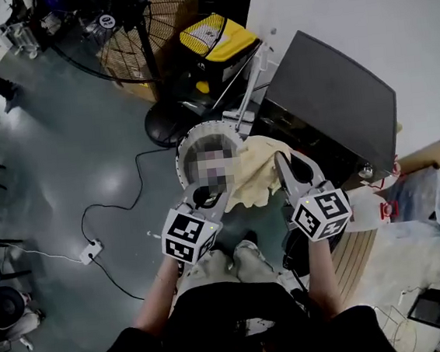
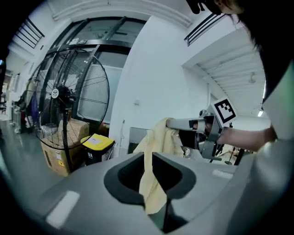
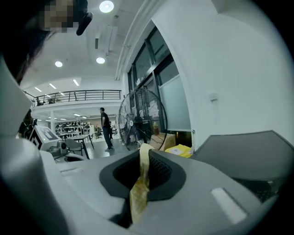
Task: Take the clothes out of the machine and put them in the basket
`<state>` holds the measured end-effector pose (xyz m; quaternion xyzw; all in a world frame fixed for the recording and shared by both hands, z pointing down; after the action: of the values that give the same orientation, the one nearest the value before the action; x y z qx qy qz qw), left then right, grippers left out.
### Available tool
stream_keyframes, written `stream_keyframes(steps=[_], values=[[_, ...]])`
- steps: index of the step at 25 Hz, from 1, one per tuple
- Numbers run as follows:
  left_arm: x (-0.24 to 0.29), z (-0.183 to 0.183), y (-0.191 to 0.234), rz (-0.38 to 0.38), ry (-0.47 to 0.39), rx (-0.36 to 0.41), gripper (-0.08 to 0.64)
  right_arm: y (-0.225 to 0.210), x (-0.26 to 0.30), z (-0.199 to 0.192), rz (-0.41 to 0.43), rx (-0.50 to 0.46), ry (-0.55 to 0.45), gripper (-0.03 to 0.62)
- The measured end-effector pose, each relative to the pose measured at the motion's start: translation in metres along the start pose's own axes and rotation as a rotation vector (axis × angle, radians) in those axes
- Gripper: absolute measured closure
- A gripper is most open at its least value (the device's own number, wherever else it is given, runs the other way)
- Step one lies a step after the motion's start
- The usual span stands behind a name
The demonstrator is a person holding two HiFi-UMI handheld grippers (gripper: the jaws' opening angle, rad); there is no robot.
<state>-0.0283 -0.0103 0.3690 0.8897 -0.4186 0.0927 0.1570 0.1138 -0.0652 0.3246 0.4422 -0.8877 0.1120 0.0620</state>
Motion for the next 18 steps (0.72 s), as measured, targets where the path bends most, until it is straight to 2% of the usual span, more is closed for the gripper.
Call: stream_keyframes(steps=[12, 18], values=[[-0.065, -0.009, 0.044, 0.139, -0.024, -0.037, 0.509, 0.057, 0.075, 0.049, 0.119, -0.053, -0.069, 0.554], [-0.079, -0.012, 0.062, 0.222, -0.042, -0.071, 0.508, 0.068, 0.114, 0.056, 0.180, -0.080, -0.063, 0.554]])
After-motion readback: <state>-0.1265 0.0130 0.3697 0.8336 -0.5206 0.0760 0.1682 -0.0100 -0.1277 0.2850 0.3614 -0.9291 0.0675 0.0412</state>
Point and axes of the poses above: the fingertips, and each gripper's own axes: x forward along the fingers, y to its left, z out of its top, the point moved 3 cm from there along -x, backward along the fingers
